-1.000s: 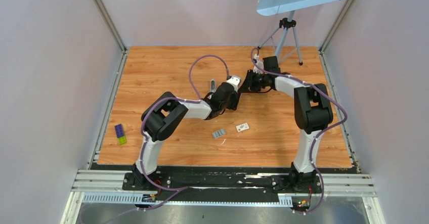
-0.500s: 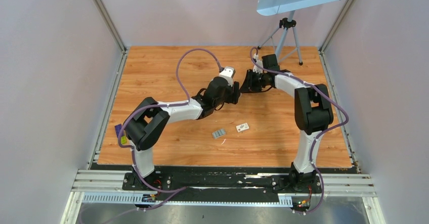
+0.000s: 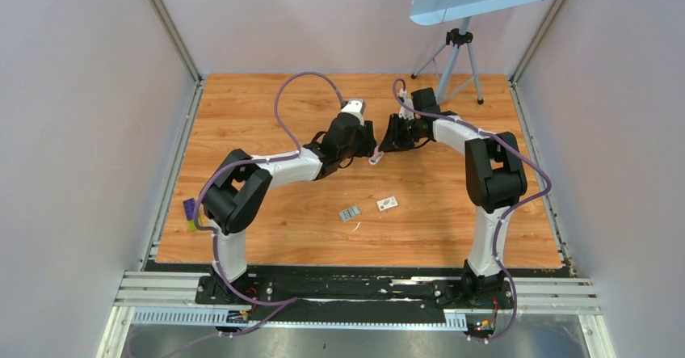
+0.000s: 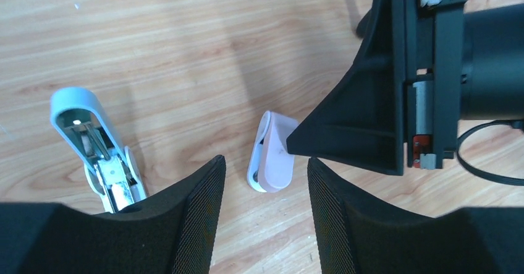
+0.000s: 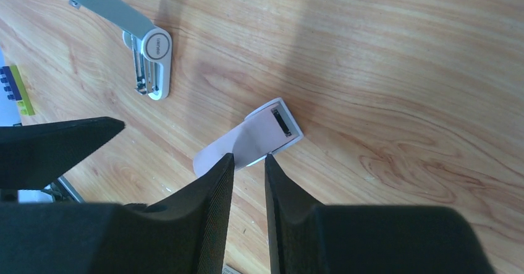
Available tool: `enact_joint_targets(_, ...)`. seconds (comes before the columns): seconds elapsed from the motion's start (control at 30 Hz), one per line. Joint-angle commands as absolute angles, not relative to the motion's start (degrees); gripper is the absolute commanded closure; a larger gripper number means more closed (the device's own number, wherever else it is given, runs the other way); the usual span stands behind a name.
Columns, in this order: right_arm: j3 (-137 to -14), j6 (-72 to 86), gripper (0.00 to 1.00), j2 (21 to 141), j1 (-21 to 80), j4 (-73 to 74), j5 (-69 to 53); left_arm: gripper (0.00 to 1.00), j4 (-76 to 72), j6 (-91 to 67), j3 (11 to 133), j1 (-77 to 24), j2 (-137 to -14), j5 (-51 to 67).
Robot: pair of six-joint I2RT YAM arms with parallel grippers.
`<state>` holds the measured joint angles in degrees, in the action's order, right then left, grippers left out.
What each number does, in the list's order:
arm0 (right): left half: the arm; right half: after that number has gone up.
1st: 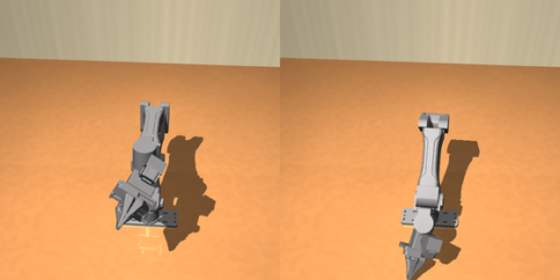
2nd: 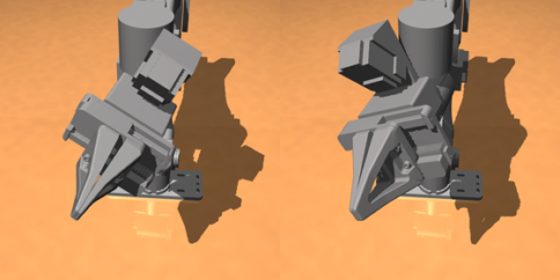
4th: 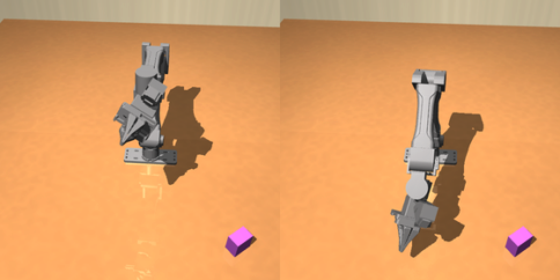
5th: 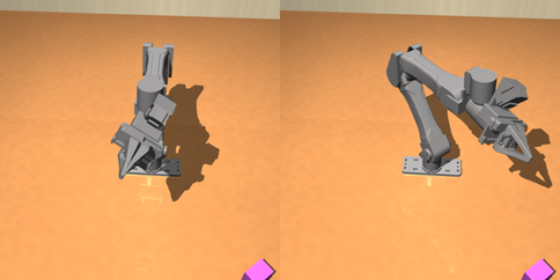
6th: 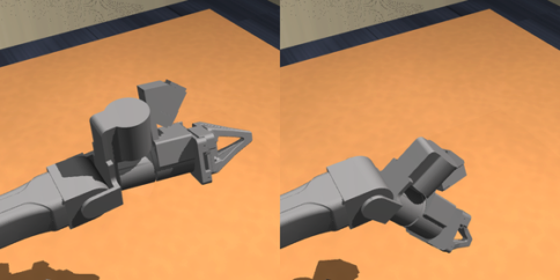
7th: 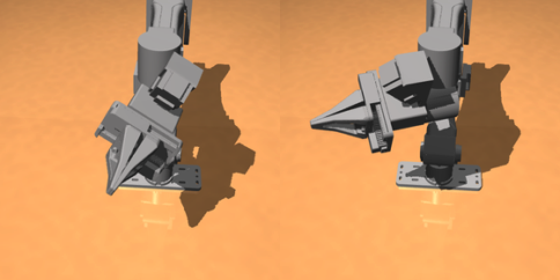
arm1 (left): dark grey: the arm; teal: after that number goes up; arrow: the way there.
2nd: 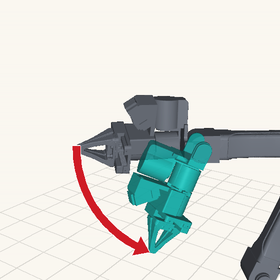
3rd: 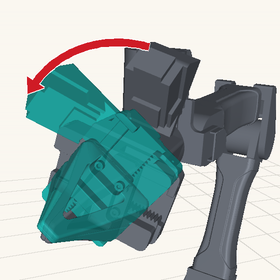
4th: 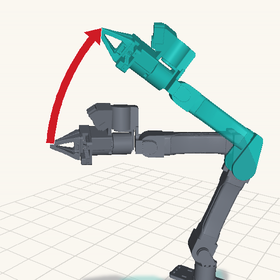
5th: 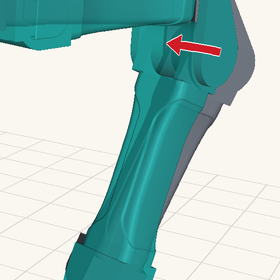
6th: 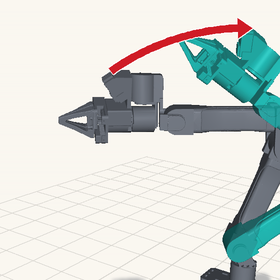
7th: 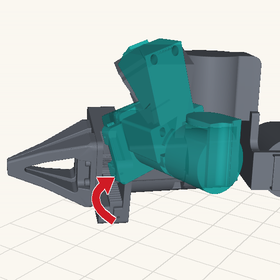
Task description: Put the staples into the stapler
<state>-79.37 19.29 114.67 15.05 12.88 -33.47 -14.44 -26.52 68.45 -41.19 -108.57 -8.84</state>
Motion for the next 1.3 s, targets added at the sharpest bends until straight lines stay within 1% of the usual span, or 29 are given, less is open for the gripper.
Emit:
enact_joint_targets(0.0,-80.87,18.60,0.72,116.98,16.73,16.14,-30.78,0.46,-13.55,-27.98,70.42,-40.88,-112.02,-6.79)
enact_joint_targets(0.33,-79.69,18.04,0.74,117.77,17.53,17.04,-28.30,0.57,-13.50,-27.32,71.12,-40.87,-116.85,-5.93)
enact_joint_targets(0.57,-78.38,17.93,0.74,117.98,17.45,17.05,-27.00,0.72,-11.18,-28.72,70.80,-40.87,-119.00,-6.06)
enact_joint_targets(0.73,-78.32,17.92,0.74,117.93,17.49,17.05,-26.67,0.78,-13.50,-29.57,66.70,-41.02,-119.41,-5.84)
enact_joint_targets(0.9,-78.60,18.14,0.75,118.11,17.53,17.07,-26.17,0.80,-15.29,-30.28,63.31,-41.31,-120.36,-6.03)
enact_joint_targets(1.17,-79.93,18.47,0.75,118.00,17.55,17.14,-25.93,0.80,-14.64,-28.80,62.12,-41.75,-118.63,-7.49)
enact_joint_targets(1.27,-81.16,18.09,0.74,118.58,17.51,17.20,-26.54,0.78,-15.56,-29.47,61.33,-41.75,-117.84,-7.34)
